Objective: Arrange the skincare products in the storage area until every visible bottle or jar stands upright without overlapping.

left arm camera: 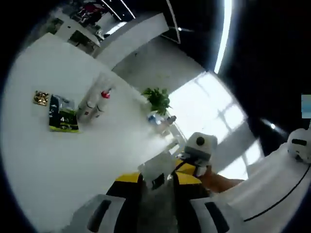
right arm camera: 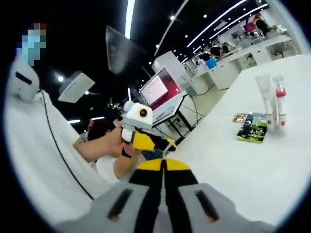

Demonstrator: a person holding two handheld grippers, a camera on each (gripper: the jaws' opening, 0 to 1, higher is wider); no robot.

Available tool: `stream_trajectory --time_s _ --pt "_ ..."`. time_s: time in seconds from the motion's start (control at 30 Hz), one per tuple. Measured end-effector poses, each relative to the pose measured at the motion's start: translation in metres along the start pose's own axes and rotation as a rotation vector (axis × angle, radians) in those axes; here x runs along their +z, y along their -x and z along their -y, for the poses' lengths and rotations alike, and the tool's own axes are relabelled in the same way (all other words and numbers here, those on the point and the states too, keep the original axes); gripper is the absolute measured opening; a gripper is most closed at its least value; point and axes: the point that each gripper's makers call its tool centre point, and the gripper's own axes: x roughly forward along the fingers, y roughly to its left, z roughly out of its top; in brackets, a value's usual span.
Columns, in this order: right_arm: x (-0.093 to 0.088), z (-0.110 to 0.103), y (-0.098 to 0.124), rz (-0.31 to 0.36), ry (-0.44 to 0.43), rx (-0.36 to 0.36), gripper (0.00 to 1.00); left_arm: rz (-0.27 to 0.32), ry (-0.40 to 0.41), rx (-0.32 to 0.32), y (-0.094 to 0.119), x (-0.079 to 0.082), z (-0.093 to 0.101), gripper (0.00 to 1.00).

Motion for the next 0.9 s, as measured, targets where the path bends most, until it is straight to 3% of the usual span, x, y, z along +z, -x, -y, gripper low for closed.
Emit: stream_trajectory --time_s 0.1,0.2,0.27,0.33,0.5,0.63,0.67,0.7,0.73,0.8,0.87,0.9 --pt "0.003 0.001 0.002 0.031 -0.041 0.01 0.01 -0.031 -0.021 -0.015 -0.004 -0.01 0.0 0.13" --pt "0.001 0.005 0.003 0.034 -0.058 0.001 0.02 -0.018 -0.041 -0.021 -0.004 -0.008 0.002 0.07" --pt "0.001 0.009 0.004 0.037 -0.091 -0.009 0.03 -0.012 -0.012 -0.092 -0.003 -0.005 0.014 0.02" --pt "0.001 0.007 0.004 0.043 -0.108 0.006 0.04 -0.016 -0.035 -0.065 -0.004 -0.005 0.01 0.01" --pt "0.003 0.004 0.0 0.059 -0.116 0.02 0.15 -0.047 -0.031 -0.087 -0.009 -0.007 0.015 0.01" --pt "0.007 0.006 0.0 0.074 -0.105 0.01 0.12 -0.105 -0.024 -0.117 -0.016 -0.016 0.02 0.01" --pt "0.007 0.006 0.0 0.072 -0.107 0.013 0.05 -0.111 -0.045 -0.112 -0.018 -0.018 0.02 0.01" --pt "0.007 0.005 0.001 0.067 -0.055 0.023 0.03 -0.115 -0.052 -0.079 -0.019 -0.018 0.014 0.01" --pt "0.006 0.004 0.001 0.066 -0.06 0.027 0.02 -0.116 -0.063 -0.058 -0.019 -0.018 0.01 0.01" --pt "0.004 0.009 0.002 0.056 -0.076 0.002 0.02 -0.125 -0.04 -0.076 -0.021 -0.019 0.013 0.01" --pt "0.006 0.01 0.006 0.071 -0.107 0.009 0.02 -0.118 -0.032 -0.079 -0.022 -0.018 0.012 0.04" --pt "0.006 0.009 0.007 0.074 -0.111 0.014 0.02 -0.068 -0.017 -0.068 -0.023 -0.01 0.01 0.07"
